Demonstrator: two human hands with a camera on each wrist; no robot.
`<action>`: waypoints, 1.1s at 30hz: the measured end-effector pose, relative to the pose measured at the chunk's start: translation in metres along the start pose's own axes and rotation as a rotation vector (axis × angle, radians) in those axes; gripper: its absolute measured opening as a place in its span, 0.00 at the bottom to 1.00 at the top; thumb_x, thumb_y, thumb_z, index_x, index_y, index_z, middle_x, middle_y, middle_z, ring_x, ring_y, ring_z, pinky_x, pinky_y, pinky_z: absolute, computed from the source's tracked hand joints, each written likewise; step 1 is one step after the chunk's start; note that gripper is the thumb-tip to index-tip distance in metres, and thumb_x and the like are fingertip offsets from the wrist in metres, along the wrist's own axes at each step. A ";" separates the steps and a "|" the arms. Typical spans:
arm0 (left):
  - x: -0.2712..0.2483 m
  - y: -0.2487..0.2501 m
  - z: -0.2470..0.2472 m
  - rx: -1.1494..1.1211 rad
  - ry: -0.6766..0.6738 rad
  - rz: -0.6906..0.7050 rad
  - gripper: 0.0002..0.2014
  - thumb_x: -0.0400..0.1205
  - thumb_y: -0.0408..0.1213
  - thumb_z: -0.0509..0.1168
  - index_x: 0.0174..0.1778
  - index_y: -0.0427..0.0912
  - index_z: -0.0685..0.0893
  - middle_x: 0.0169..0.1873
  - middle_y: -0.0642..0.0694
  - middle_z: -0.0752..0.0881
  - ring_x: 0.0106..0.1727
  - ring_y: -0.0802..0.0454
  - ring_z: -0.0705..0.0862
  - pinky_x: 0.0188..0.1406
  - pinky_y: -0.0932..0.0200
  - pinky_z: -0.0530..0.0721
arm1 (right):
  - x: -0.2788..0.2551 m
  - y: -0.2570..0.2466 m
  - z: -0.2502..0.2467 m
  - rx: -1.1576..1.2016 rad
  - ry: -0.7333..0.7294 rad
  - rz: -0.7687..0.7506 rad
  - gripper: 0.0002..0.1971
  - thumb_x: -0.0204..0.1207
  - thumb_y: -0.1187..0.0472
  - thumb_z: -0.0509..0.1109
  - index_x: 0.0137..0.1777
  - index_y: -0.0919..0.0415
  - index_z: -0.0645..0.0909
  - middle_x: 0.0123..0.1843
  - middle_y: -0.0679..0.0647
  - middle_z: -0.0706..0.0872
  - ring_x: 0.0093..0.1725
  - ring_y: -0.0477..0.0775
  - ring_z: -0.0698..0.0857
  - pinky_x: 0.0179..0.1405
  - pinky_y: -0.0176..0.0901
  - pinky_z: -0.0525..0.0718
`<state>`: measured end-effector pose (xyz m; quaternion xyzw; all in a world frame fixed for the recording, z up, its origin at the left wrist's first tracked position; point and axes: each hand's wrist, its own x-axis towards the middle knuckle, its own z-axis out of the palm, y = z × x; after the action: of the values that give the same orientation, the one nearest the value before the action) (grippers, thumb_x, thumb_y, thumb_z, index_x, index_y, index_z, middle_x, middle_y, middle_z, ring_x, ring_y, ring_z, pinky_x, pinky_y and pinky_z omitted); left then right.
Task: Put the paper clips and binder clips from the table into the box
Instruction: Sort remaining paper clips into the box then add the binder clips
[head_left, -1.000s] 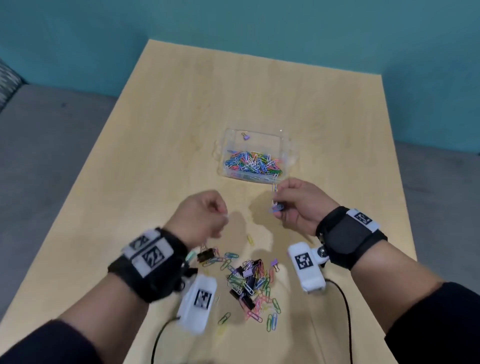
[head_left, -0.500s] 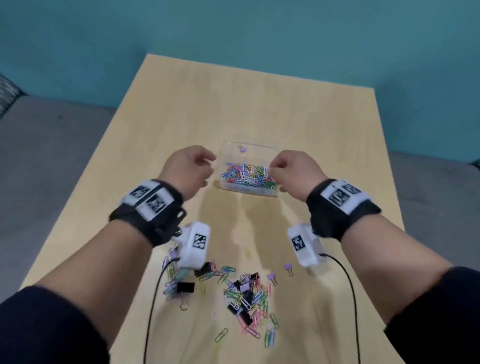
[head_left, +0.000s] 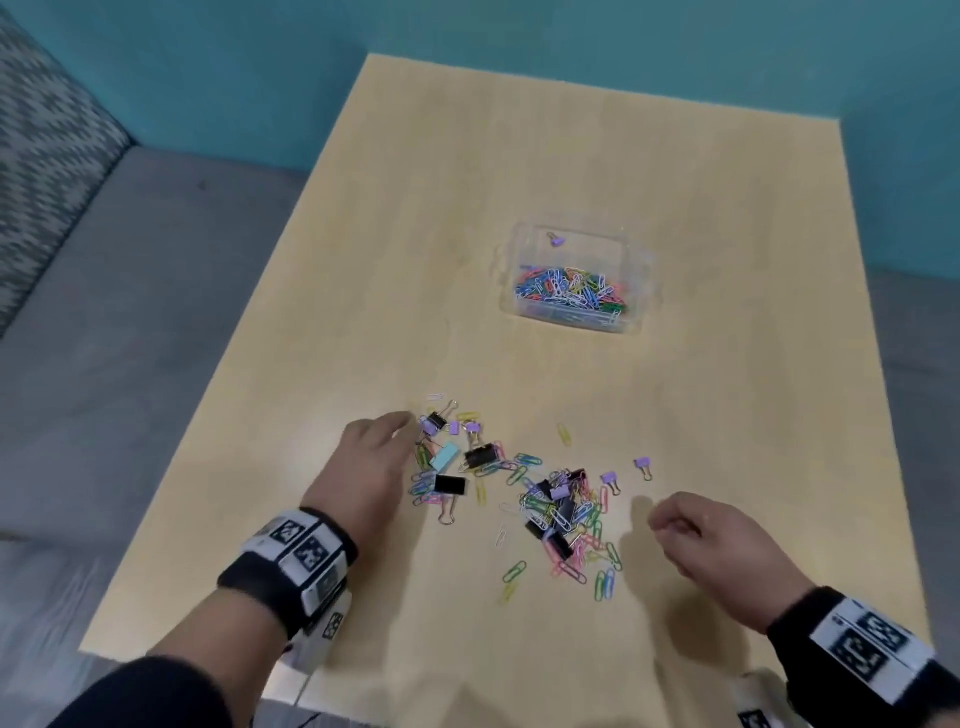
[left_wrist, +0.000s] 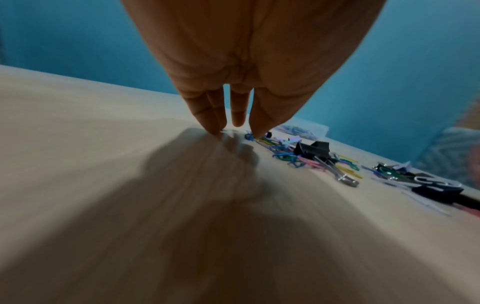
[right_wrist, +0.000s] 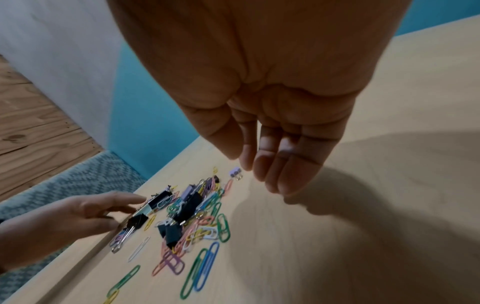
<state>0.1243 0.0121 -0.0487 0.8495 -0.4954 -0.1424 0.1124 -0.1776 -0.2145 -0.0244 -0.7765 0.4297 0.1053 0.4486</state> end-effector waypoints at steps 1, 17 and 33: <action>0.006 0.001 0.002 0.010 0.010 0.027 0.30 0.64 0.16 0.67 0.63 0.38 0.82 0.61 0.39 0.83 0.52 0.32 0.79 0.53 0.44 0.83 | -0.002 0.001 0.003 -0.009 0.001 -0.003 0.08 0.73 0.65 0.68 0.40 0.49 0.83 0.31 0.42 0.86 0.29 0.42 0.80 0.34 0.42 0.78; -0.008 -0.003 0.003 0.104 -0.052 0.091 0.28 0.67 0.22 0.66 0.60 0.52 0.84 0.60 0.42 0.81 0.52 0.37 0.79 0.48 0.48 0.84 | -0.028 0.002 0.033 0.039 -0.024 0.055 0.09 0.74 0.66 0.65 0.40 0.50 0.83 0.24 0.45 0.79 0.26 0.47 0.76 0.32 0.45 0.76; 0.016 -0.001 -0.002 0.081 -0.081 0.148 0.28 0.69 0.24 0.69 0.65 0.49 0.81 0.69 0.49 0.79 0.54 0.42 0.77 0.48 0.53 0.84 | -0.035 -0.002 0.040 0.009 -0.020 0.066 0.10 0.74 0.66 0.65 0.41 0.49 0.83 0.25 0.42 0.80 0.27 0.43 0.76 0.32 0.39 0.74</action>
<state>0.1330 -0.0010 -0.0488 0.8080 -0.5663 -0.1479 0.0677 -0.1884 -0.1629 -0.0272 -0.7589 0.4509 0.1259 0.4527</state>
